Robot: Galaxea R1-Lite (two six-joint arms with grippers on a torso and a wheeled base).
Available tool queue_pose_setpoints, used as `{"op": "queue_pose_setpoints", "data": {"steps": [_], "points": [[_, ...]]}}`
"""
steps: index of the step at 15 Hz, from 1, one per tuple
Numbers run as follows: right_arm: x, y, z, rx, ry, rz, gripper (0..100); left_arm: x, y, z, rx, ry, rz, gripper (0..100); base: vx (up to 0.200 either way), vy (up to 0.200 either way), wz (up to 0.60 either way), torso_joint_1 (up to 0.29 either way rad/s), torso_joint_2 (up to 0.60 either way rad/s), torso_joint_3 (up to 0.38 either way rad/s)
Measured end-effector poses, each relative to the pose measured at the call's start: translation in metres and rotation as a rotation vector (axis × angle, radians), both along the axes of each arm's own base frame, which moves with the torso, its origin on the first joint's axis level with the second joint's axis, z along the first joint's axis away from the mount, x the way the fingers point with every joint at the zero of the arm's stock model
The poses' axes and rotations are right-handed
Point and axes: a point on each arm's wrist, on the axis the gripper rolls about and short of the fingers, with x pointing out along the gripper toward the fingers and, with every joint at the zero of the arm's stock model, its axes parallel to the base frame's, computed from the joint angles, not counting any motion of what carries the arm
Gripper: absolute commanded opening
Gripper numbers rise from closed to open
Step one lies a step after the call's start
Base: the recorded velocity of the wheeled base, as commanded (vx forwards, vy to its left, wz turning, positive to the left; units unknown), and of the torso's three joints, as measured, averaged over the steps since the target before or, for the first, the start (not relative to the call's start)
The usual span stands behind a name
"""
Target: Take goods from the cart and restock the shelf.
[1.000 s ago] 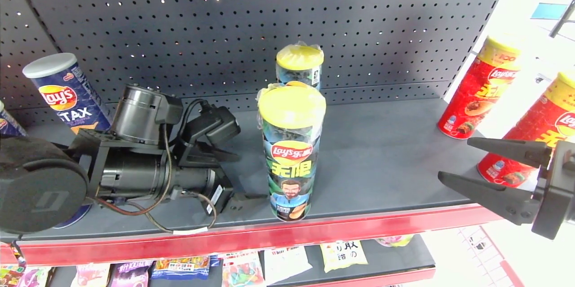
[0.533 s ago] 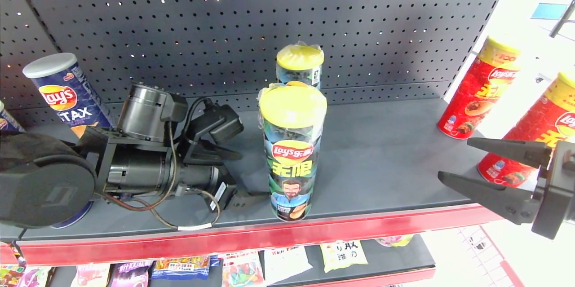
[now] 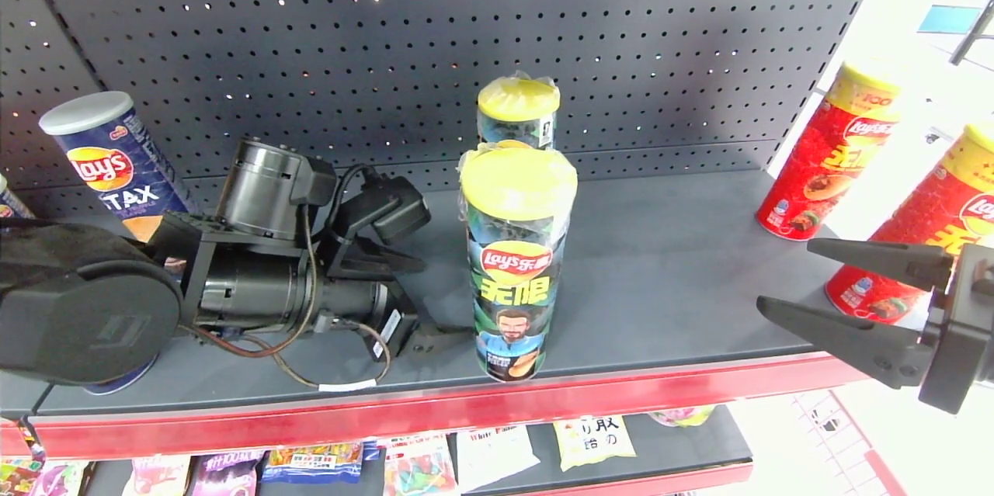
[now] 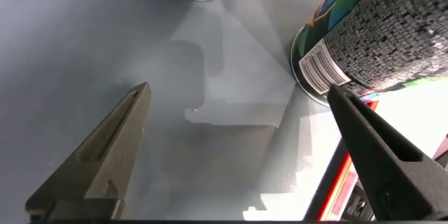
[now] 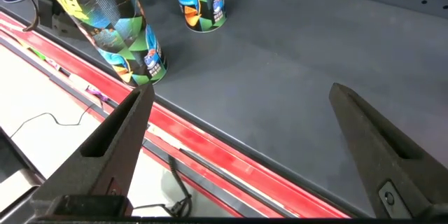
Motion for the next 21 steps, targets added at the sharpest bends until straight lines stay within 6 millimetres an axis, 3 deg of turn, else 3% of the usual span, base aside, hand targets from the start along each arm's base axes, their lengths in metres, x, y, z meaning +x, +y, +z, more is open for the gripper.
{"op": "queue_pose_setpoints", "data": {"steps": [7, 10, 12, 16, 19, 21], "points": [[-0.001, -0.001, -0.005, -0.006, 0.013, 0.001, 100, -0.004, 0.007, 0.001, -0.002, 0.001, 0.013, 100, 0.0, 0.0, 0.0, 0.0, 0.0, 0.0], [-0.012, -0.004, -0.016, -0.017, 0.026, 0.014, 100, -0.031, 0.032, 0.008, -0.018, -0.011, 0.053, 100, 0.0, 0.0, 0.0, 0.0, 0.0, 0.0], [-0.027, -0.011, -0.021, -0.017, 0.019, 0.016, 100, -0.063, 0.055, 0.012, -0.046, -0.013, 0.098, 100, 0.0, 0.0, 0.0, 0.0, 0.0, 0.0], [-0.083, -0.044, -0.042, -0.074, 0.107, -0.101, 100, -0.162, 0.113, 0.014, -0.114, -0.01, 0.241, 100, 0.0, 0.0, 0.0, 0.0, 0.0, 0.0], [-0.138, -0.07, -0.062, -0.119, 0.145, -0.322, 100, -0.239, 0.145, -0.004, -0.147, 0.048, 0.444, 100, 0.0, 0.0, 0.0, 0.0, 0.0, 0.0], [-0.168, -0.076, -0.077, -0.119, 0.119, -0.572, 100, -0.279, 0.156, -0.024, -0.161, 0.053, 0.657, 100, 0.0, 0.0, 0.0, 0.0, 0.0, 0.0]]}}
